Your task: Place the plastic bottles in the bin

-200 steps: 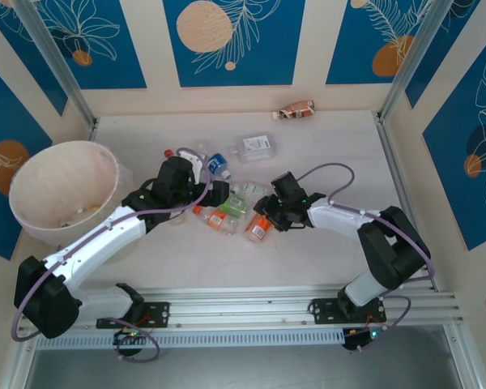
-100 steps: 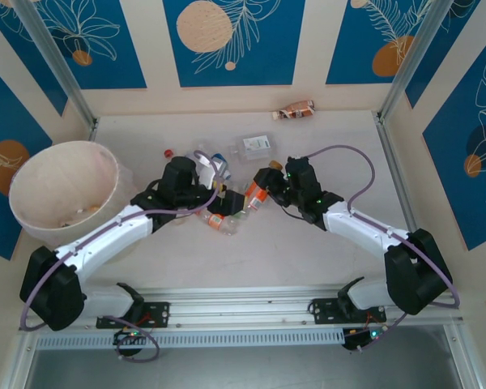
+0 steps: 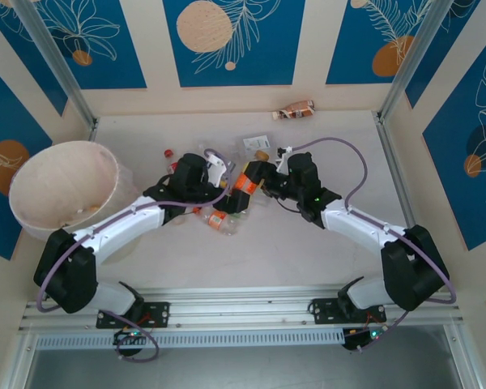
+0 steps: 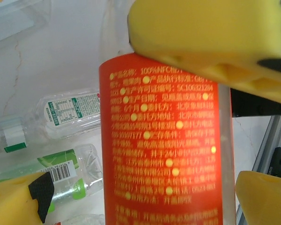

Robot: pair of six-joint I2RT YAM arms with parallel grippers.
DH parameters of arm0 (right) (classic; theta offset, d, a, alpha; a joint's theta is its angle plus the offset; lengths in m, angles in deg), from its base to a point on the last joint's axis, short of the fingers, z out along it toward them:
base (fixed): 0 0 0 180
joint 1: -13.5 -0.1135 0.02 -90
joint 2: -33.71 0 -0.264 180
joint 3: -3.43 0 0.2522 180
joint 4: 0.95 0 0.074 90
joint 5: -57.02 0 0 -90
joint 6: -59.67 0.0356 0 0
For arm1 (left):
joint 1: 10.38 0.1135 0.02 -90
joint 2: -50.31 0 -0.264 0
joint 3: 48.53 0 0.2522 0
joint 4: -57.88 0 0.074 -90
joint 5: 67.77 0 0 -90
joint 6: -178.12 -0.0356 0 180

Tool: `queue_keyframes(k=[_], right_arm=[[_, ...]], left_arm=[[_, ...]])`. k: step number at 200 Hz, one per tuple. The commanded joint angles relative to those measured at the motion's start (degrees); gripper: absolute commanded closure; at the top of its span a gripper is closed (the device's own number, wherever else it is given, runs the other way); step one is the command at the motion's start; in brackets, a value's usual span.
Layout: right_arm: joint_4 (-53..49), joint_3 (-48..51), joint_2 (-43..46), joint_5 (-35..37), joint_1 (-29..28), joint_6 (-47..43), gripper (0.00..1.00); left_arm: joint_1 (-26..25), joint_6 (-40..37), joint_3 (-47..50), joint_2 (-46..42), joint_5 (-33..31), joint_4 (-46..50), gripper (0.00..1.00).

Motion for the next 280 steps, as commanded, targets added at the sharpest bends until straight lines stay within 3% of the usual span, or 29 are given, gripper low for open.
queue_keyframes(k=[1, 83, 118, 162, 184, 197, 226, 280], right_arm=[[3.4, -2.4, -1.2, -4.6, -0.6, -0.9, 0.56], [0.2, -5.6, -3.6, -5.7, -1.8, -1.3, 0.54], [-4.7, -7.8, -3.3, -7.3, -0.6, -3.1, 0.4], [-10.1, -9.2, -0.4, -7.2, 1.4, -6.8, 0.23], [-13.0, -9.4, 1.8, -5.9, 2.9, -8.5, 0.14], [-15.3, -9.7, 3.1, -5.4, 4.0, -9.8, 0.0], [-19.7, -10.2, 6.4, -1.5, 5.8, -12.6, 0.0], [-21.9, -8.0, 11.1, 12.1, 7.5, -12.2, 0.0]], left_arm=[[-0.4, -1.3, -2.8, 1.6, 0.1, 0.4, 0.02], [-0.6, -1.7, -4.2, 3.8, -1.4, 2.2, 0.34], [-0.5, -0.5, -4.1, 4.1, -0.9, 1.7, 0.51], [-0.5, -0.5, -4.3, 4.2, -2.4, 2.0, 0.61], [-0.2, -0.4, -4.5, 4.0, -2.4, 2.6, 0.73], [0.1, 0.1, -4.5, 3.9, -1.9, 2.5, 0.85], [0.7, 0.2, -4.5, 3.1, -2.2, 2.9, 1.0], [1.0, -0.6, -4.2, -2.3, -7.4, 3.5, 1.0]])
